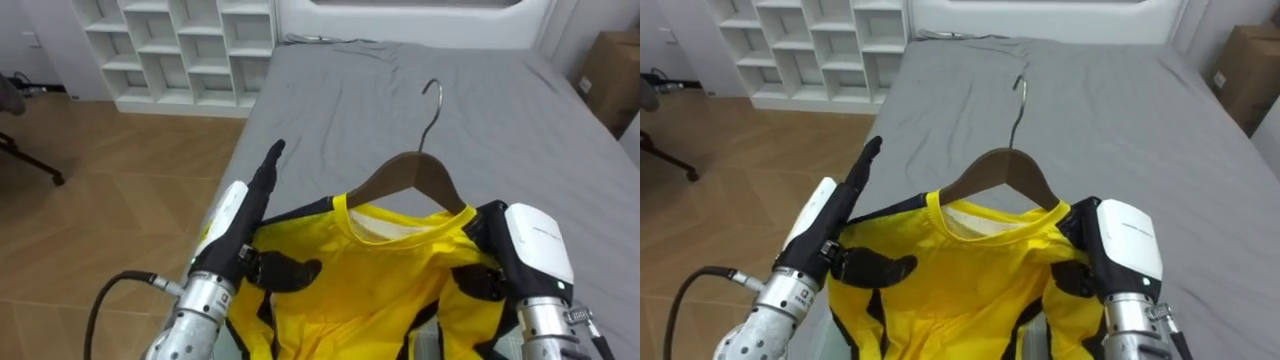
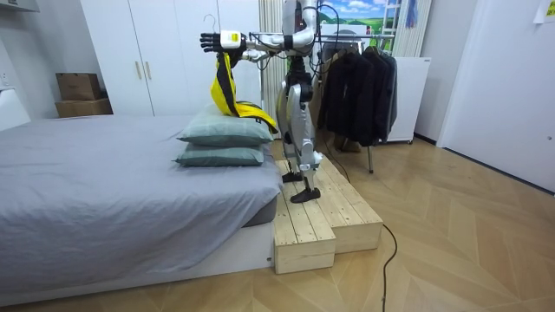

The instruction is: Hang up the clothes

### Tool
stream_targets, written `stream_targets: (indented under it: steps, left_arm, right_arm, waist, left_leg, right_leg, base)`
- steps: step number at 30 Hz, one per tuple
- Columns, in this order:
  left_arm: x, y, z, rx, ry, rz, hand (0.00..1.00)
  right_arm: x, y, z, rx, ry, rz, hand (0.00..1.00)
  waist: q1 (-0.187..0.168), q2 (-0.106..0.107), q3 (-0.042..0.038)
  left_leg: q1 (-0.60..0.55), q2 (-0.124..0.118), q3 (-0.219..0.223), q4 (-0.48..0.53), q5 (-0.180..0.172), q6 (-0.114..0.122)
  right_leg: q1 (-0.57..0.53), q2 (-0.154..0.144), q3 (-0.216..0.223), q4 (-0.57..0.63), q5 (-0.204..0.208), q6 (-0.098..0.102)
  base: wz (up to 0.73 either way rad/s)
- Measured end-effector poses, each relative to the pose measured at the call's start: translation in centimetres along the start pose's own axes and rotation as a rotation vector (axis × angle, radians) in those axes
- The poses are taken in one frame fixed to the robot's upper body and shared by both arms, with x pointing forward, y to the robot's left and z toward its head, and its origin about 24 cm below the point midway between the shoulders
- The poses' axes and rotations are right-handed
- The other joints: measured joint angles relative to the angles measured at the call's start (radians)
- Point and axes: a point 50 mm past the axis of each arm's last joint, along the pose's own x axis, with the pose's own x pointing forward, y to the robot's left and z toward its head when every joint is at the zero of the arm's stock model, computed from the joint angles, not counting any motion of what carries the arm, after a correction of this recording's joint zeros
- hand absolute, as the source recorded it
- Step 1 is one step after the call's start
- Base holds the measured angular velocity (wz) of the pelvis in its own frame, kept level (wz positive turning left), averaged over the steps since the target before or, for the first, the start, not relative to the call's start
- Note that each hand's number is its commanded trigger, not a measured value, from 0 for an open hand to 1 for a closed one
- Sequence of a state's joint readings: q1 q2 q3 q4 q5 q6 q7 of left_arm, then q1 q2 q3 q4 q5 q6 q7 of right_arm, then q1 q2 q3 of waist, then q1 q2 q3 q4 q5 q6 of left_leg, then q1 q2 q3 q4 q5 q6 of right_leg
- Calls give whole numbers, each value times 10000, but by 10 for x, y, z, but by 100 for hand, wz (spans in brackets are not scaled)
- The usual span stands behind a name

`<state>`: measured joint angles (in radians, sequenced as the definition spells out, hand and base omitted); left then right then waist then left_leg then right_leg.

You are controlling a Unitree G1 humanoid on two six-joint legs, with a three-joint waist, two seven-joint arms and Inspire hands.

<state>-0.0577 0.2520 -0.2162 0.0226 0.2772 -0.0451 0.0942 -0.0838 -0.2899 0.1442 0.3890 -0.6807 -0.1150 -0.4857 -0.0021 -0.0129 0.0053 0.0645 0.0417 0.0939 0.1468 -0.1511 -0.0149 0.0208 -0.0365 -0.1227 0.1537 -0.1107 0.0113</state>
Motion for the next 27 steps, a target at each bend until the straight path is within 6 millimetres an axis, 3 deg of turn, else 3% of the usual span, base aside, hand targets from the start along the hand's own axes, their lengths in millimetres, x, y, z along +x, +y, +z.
stream_targets:
  steps: [12,27]
  left_arm:
    - [-11,21,-18,82,706,876,0]
    - [-18,26,-26,-175,1088,1342,0]
  right_arm:
    - [-1,-5,-5,-413,-206,-109,100]
    - [-4,-13,-11,-380,46,-419,100]
  waist:
    - [54,34,-45]
    - [81,26,-62]
  left_leg:
    - [5,0,3,-8,0,0]
    - [27,0,10,-9,0,0]
  right_leg:
    - [11,-1,-17,5,0,0]
    - [34,1,-2,7,1,-1]
  base:
    - [0]
    - [0]
